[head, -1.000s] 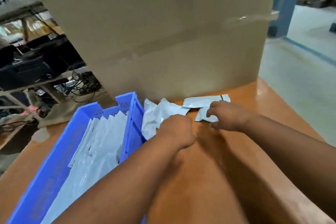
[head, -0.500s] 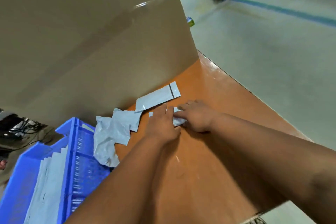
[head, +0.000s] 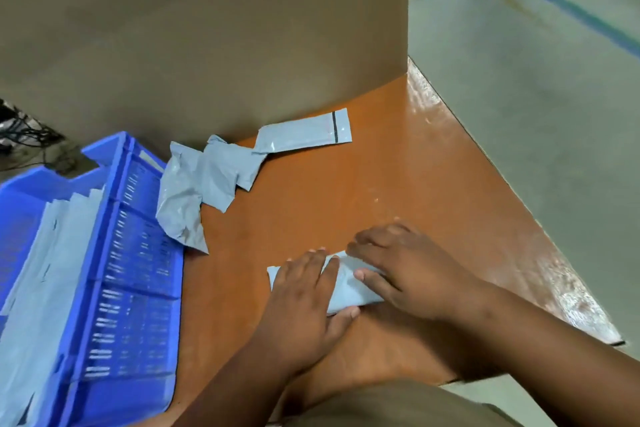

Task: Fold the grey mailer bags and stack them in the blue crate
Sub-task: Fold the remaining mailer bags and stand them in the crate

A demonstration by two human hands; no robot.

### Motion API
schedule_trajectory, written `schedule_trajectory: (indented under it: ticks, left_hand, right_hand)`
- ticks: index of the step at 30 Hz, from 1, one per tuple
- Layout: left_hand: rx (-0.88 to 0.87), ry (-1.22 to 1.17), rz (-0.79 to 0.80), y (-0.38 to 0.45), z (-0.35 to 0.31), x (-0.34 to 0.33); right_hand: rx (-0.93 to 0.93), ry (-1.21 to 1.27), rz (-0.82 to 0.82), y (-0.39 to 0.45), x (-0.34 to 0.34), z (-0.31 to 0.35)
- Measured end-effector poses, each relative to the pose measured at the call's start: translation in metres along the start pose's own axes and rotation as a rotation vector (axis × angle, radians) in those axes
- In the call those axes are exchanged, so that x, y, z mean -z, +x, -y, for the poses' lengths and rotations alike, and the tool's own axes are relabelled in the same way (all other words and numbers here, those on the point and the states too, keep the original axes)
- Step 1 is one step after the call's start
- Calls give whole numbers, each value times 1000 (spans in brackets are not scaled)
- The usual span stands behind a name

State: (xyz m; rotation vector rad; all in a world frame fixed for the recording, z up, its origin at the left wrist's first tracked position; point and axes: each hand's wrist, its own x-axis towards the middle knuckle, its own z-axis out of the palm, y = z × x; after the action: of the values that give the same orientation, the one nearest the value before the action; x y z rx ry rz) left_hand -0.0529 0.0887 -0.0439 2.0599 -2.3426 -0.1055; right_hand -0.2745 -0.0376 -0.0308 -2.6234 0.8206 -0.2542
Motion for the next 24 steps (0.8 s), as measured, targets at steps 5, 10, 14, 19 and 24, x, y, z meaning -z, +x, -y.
schedule_trajectory:
  ticks: [5,10,14,19,24]
  left_hand:
    - [119,1,-69,22,-29,3]
    - [209,5,-98,47,-41,-11]
    - [217,50,-99,49,-41,-15]
    - [230,30,-87,47,-42,-24]
    - [228,15,-72,48,-42,-30]
  right_hand:
    - [-229,-177,-29,17,6,17]
    - [-343,-182,48,31,-29,12]
    - [-355,-196,28,32,-36,8]
    - [-336,-182,41,30,-42,4]
    - [-318,-190,51,32,-45,-2]
